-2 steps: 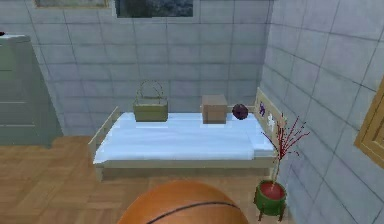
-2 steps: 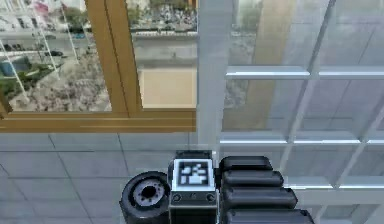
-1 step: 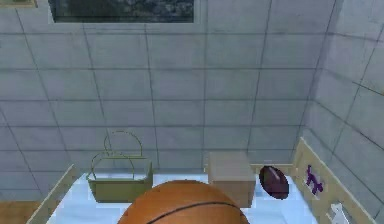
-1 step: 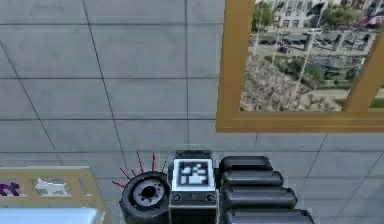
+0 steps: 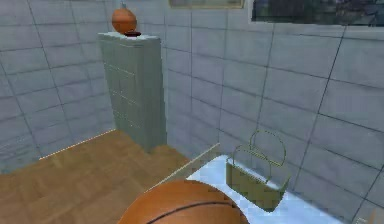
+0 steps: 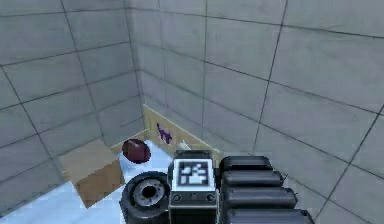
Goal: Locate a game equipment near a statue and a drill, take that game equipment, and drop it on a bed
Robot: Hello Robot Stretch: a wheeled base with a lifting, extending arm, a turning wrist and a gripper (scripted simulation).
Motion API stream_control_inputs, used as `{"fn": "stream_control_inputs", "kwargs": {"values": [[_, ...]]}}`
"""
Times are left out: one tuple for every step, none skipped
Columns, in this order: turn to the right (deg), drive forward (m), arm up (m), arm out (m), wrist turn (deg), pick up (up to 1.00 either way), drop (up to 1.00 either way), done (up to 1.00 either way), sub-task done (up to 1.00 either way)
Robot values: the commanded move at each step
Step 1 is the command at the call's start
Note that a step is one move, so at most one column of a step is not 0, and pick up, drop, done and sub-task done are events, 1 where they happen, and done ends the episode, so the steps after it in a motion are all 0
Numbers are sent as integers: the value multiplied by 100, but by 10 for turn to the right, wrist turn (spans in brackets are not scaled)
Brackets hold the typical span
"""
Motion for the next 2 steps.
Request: {"fn": "stream_control_inputs", "kwargs": {"values": [[-450, 0, 0, 0, 0, 0, 0, 0, 0], [0, 0, 0, 36, 0, 0, 0, 0, 0]]}}
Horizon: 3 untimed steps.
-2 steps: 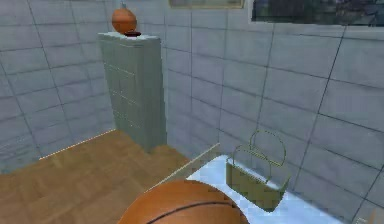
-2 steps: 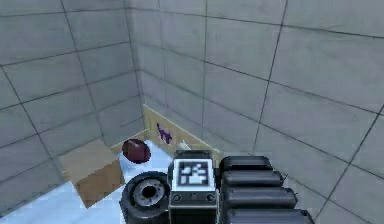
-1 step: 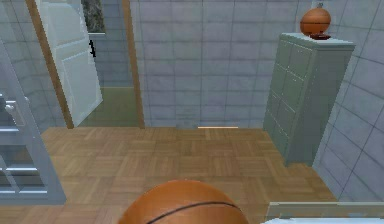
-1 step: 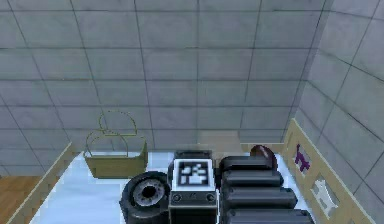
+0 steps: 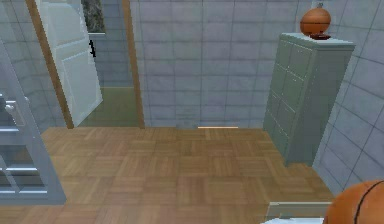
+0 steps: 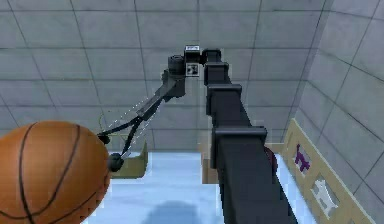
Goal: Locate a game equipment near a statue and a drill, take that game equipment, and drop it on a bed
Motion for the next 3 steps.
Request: {"fn": "stream_control_inputs", "kwargs": {"values": [[0, 0, 0, 0, 450, 0, 0, 0, 0], [0, 0, 0, 0, 450, 0, 0, 0, 0], [0, 0, 0, 0, 420, 0, 0, 0, 0]]}}
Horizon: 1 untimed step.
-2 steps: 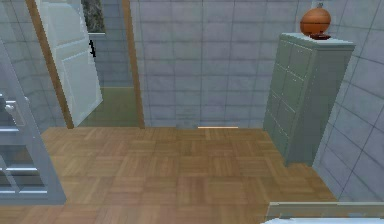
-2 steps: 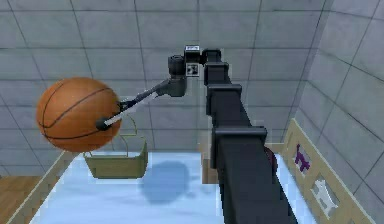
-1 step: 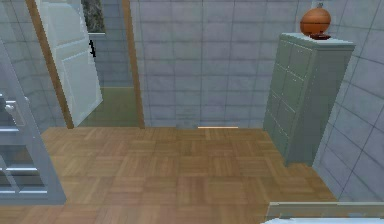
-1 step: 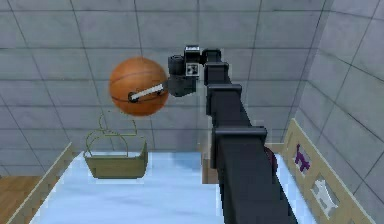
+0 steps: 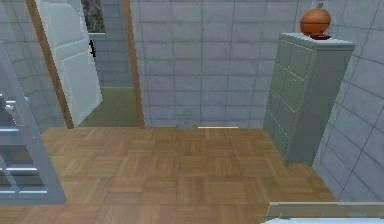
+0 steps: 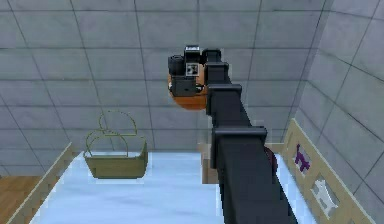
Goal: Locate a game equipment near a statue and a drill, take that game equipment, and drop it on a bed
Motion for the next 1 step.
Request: {"fn": "stream_control_inputs", "kwargs": {"values": [[0, 0, -40, 0, 0, 0, 0, 0, 0]]}}
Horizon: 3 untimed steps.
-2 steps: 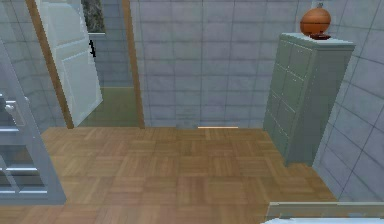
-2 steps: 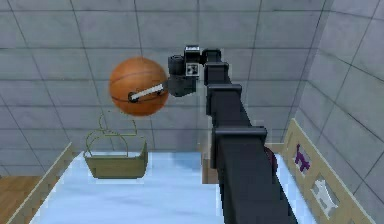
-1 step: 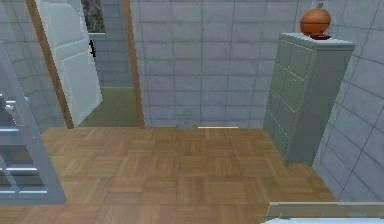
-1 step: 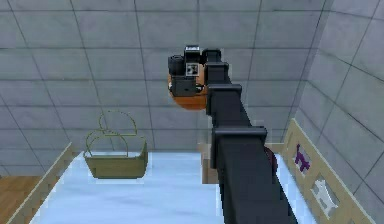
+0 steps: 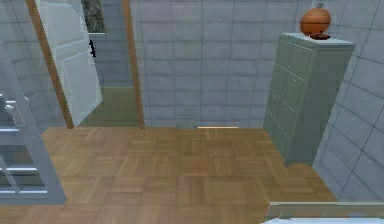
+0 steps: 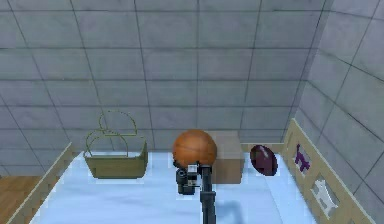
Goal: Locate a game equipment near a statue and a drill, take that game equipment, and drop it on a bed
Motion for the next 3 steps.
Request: {"fn": "stream_control_inputs", "kwargs": {"values": [[0, 0, -32, 0, 0, 0, 0, 0, 0], [0, 0, 0, 0, 0, 0, 100, 0, 0], [0, 0, 10, 0, 0, 0, 0, 0, 0]]}}
